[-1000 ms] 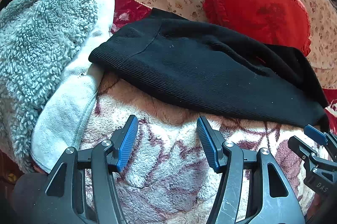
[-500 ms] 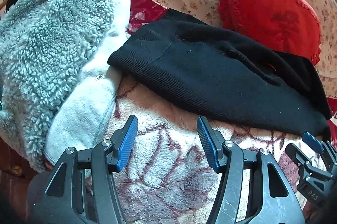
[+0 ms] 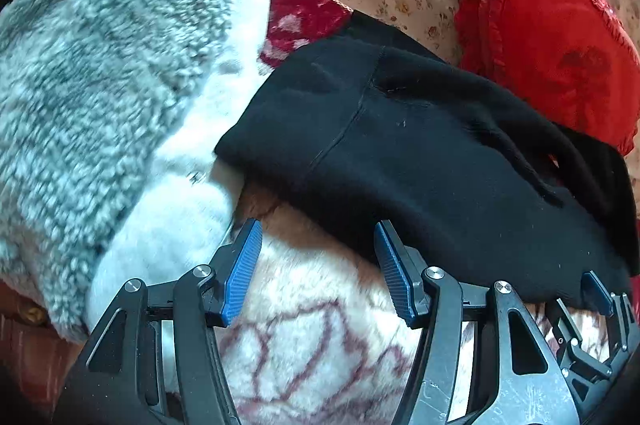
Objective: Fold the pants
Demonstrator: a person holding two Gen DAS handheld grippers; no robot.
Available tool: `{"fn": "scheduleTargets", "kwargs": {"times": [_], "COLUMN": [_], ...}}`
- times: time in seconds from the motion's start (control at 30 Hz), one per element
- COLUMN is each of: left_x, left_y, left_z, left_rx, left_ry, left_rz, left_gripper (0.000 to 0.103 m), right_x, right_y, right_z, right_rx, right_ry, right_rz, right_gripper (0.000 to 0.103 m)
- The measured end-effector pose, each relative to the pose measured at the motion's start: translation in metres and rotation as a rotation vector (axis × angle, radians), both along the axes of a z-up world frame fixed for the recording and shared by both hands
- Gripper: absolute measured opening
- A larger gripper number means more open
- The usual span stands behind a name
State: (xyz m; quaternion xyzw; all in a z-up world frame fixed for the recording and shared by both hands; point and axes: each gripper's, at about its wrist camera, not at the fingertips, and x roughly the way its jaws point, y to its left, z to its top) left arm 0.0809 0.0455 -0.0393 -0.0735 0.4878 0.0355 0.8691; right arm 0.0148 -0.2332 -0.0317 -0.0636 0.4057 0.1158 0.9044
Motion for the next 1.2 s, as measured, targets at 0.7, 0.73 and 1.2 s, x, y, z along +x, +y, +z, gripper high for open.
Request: {"fn": "scheduleTargets", "kwargs": {"times": [0.7, 0.73, 1.2], "left_x": [0.019, 0.021, 0.005], "left_y": [0.014, 0.013, 0.015], "left_z": [-0.003, -0.004, 0.023], "left_rx": [-0.239, -0.238, -0.204], "left_ry": [0.042, 0.044, -0.017], "left_rz": [0.068, 0.070, 0.020], "left_gripper": [0.074, 0.074, 0.009], "right_x": [0.003, 0.004, -0.009], "right_y": [0.013, 0.012, 0.013], "right_z": [-0.001, -0.002, 0.025], "right_rx": [-0.030, -0.023, 0.187], "right_ry": [-0.033, -0.034, -0.048], "right_rz": [0.121, 0.116, 0.162], "right_gripper": [0.048, 0.048, 0.005]}}
